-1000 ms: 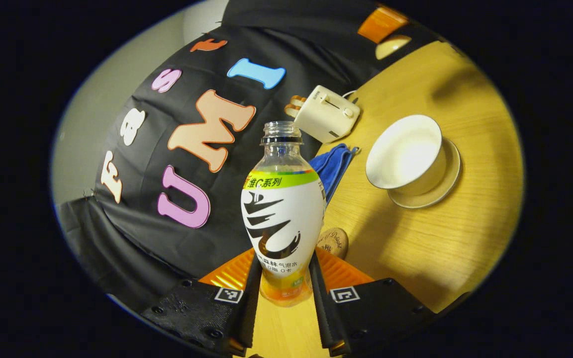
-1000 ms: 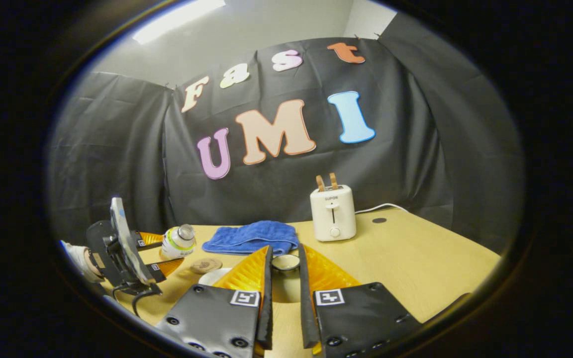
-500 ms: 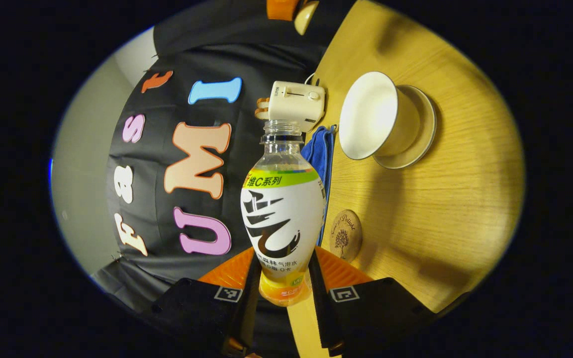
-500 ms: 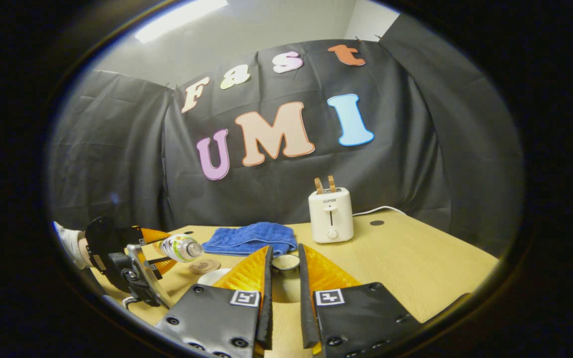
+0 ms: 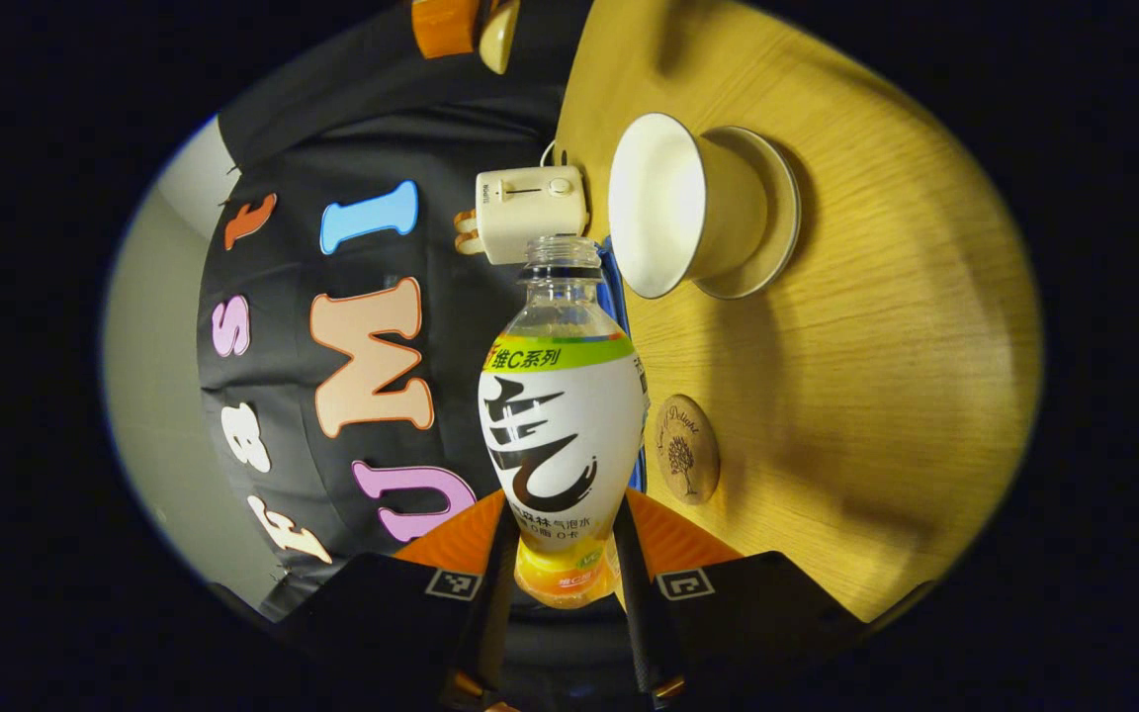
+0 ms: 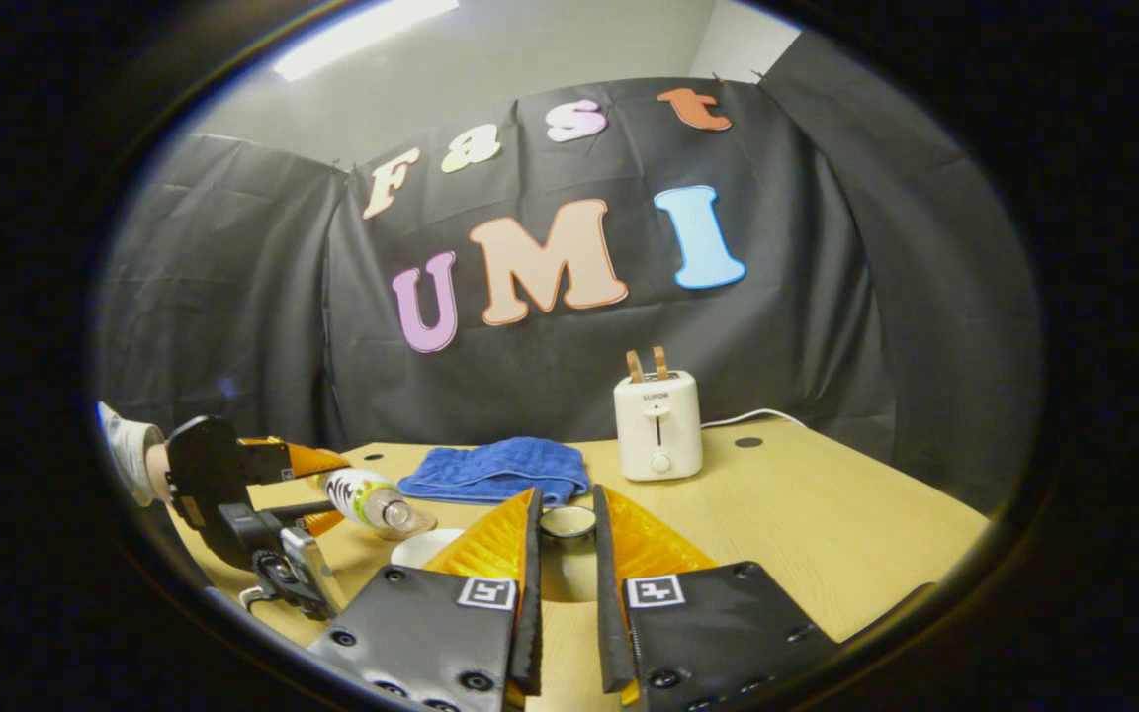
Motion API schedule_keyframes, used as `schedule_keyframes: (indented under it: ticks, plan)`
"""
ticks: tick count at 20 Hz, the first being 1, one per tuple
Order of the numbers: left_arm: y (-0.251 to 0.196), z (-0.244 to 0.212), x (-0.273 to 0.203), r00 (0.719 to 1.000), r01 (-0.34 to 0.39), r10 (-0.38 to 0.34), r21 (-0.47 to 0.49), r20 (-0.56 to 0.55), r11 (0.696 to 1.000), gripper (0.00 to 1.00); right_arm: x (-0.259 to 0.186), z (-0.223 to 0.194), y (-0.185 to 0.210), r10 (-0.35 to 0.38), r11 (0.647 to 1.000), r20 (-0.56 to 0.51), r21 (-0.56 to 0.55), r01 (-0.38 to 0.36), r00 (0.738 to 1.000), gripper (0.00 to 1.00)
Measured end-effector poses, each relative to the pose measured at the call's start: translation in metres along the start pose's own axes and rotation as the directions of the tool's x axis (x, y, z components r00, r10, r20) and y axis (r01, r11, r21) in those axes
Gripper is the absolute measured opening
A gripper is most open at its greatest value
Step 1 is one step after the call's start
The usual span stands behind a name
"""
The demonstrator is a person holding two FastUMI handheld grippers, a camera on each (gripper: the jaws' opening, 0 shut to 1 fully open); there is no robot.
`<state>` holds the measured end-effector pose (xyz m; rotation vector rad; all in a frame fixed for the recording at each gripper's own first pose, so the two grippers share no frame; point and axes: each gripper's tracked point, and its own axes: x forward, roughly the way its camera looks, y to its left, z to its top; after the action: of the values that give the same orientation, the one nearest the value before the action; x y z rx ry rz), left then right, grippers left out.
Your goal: Open the teacup lid with one hand, grasp the water bottle and pour water into the teacup with the other hand; after pouring, place the water bottle on the coaster and then close the teacup lid.
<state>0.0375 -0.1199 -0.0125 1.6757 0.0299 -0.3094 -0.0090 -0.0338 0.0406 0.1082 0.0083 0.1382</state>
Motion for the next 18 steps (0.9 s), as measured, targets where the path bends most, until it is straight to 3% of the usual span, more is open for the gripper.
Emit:
schedule_keyframes:
  ticks: [8, 18]
  plan:
    - [0.010, 0.000, -0.001, 1.000, 0.013, -0.011, 0.141, -0.011, 0.990, 0.49, 0.003, -0.008, 0.002, 0.006, 1.000, -0.020, -0.001, -0.006, 1.000, 0.25]
    - [0.022, 0.001, -0.001, 1.000, 0.021, -0.016, 0.293, -0.018, 0.956, 0.49, 0.004, -0.011, 0.005, 0.018, 1.000, -0.029, 0.007, -0.018, 0.999, 0.25]
